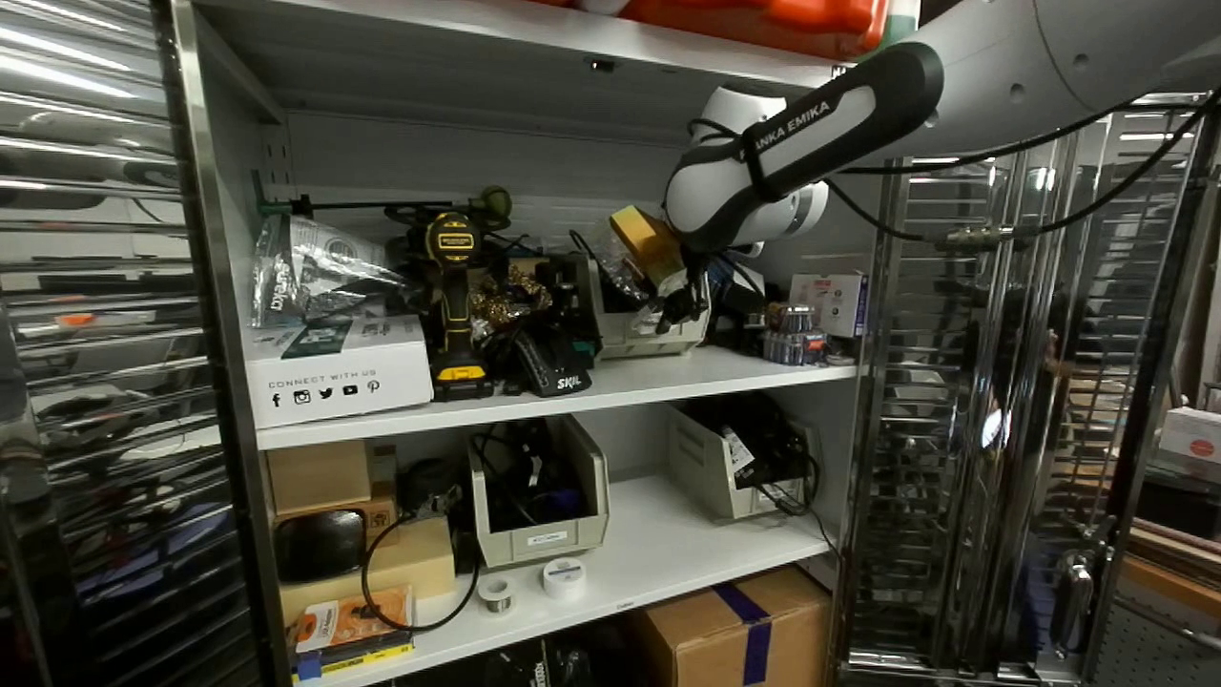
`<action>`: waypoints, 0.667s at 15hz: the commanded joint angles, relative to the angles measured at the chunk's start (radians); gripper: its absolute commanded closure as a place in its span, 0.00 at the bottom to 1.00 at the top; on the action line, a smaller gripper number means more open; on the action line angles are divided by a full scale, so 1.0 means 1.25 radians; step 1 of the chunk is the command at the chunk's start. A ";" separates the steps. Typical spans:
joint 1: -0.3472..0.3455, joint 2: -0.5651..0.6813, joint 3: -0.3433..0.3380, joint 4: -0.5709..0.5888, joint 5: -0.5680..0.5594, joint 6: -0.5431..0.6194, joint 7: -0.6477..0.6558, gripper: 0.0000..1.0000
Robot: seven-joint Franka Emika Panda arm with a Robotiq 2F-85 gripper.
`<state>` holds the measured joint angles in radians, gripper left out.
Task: Put the white extension cable inside the compartment.
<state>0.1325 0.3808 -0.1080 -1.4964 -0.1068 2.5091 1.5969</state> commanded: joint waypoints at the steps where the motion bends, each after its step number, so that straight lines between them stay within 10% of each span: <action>1: 0.019 -0.099 -0.024 -0.109 -0.062 0.025 0.044 0.89; 10: 0.034 -0.013 -0.042 -0.008 -0.154 0.197 0.219 0.89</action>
<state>0.1391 0.2892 -0.1277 -1.5936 -0.2344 2.6900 1.7742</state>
